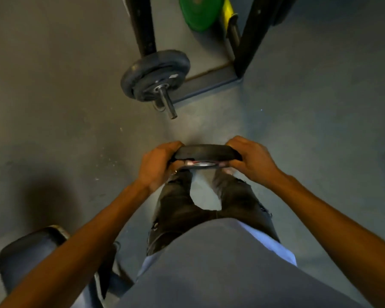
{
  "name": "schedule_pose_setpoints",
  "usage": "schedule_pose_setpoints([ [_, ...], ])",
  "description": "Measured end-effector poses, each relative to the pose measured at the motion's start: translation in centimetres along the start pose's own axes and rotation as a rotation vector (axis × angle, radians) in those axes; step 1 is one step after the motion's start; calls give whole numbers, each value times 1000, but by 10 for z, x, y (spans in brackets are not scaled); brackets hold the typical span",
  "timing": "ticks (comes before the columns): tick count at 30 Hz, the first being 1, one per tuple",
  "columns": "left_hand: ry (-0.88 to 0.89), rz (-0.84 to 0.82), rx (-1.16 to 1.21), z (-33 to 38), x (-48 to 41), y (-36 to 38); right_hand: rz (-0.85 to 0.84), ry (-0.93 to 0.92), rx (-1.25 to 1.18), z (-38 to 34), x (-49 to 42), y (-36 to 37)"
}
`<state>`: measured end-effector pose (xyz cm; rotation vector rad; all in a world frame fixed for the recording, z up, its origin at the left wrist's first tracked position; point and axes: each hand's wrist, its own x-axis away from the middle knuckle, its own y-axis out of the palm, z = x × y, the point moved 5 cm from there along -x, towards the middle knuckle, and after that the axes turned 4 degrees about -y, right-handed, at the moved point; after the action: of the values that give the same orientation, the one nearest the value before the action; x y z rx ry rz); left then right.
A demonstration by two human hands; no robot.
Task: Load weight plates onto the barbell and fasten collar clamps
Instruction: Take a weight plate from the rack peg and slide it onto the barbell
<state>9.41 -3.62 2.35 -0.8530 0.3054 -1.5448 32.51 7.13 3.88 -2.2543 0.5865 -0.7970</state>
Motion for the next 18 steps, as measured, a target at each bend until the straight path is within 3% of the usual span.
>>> schedule_pose_setpoints([
  [6,211,136,-254,144,11,3,310,38,-178,13,121,-84],
  [12,420,229,-377,289,17,53,579,70,-237,75,250,-141],
  [18,542,246,-417,404,19,122,722,48,-201,141,359,-192],
])
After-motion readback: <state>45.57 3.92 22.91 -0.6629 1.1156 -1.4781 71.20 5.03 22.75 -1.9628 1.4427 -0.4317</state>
